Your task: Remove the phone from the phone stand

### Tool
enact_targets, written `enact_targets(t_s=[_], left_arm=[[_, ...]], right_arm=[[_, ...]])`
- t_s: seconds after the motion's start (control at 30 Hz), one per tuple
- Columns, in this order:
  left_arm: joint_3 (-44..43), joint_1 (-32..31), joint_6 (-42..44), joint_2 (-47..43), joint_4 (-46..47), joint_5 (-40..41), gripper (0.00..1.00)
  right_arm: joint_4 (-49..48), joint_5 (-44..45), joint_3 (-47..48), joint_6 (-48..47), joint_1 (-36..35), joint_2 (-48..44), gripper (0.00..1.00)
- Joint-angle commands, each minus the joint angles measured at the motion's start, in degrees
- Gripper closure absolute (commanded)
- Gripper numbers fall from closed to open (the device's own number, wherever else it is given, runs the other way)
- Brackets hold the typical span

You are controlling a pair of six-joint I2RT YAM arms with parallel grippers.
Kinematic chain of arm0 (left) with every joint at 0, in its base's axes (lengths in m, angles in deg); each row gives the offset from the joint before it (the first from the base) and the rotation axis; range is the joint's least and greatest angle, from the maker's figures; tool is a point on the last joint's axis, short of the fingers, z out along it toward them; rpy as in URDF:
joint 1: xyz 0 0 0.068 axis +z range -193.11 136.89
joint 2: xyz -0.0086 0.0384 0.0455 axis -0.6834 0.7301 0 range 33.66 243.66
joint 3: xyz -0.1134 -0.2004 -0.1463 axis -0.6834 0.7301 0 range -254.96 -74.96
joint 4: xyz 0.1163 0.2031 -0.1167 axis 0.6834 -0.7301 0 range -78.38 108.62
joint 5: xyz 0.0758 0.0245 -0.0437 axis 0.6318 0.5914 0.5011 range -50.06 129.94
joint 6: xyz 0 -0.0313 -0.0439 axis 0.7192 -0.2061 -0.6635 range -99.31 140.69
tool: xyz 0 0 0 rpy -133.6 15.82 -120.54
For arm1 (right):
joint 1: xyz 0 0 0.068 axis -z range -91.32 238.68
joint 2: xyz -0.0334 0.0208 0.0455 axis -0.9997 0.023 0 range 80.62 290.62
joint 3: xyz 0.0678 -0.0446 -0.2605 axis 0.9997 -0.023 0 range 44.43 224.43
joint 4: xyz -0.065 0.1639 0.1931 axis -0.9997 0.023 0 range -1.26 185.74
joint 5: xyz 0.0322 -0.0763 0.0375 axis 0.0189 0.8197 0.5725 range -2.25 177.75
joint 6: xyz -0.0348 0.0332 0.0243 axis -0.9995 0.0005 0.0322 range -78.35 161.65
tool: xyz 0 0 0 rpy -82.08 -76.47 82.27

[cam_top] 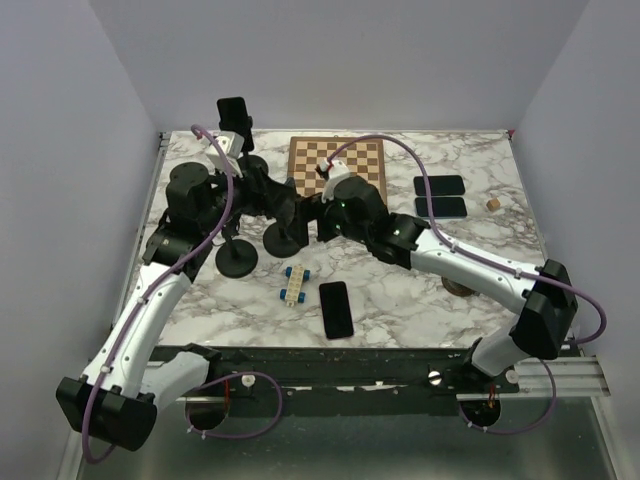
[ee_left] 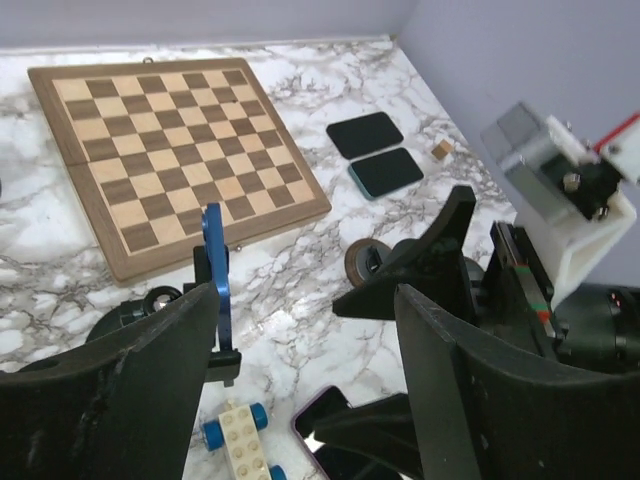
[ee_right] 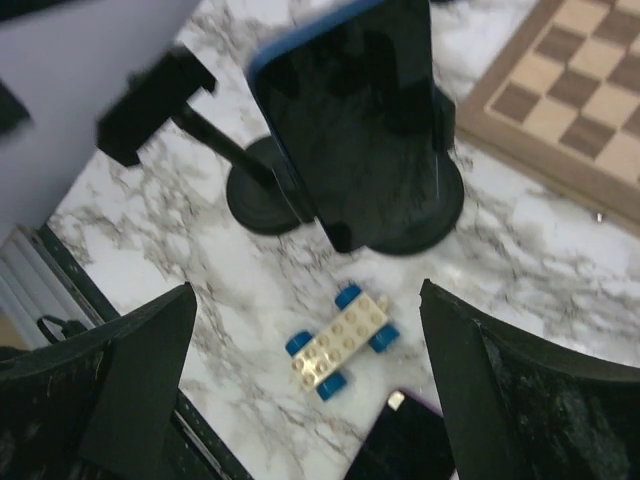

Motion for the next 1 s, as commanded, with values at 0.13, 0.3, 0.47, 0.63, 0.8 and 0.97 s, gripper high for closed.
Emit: enact_targets(t_s=[0.13,0.3,0.47,0.63,0.8,0.97], left_arm=[[1.63,2.96,1.08,-3.75,0.65,5.18,0.21],[3.0,5.0,0.78,-6.52,1.47,7.74,0.21],[3.06,5.63,0.27,-6.61,1.72,7.07,0.21],[3.09,7.39,-0.83,-5.91,1.88,5.59,0.21],[3.31,8.31,-1.5,-5.5,2.34,4.4,0.21],[3.57,8.49,-1.66,-5.23,2.51,4.46,0.21]], right_arm=[[-1.86,-6.88,12.62,-8.03,2.6,7.26,0.0],[-2.37,-13.36,16.43,-8.63,5.36,11.29,0.0],[-2.32,-16.27,19.11,-12.36,6.01,13.99,0.0],[-2.09,-17.88,20.66,-13.83,7.6,16.51,0.0],[-2.14,-19.06,21.93,-15.32,8.07,19.17,0.04],[-1.8,-19.11,23.03,-15.3,8.1,21.08,0.06]])
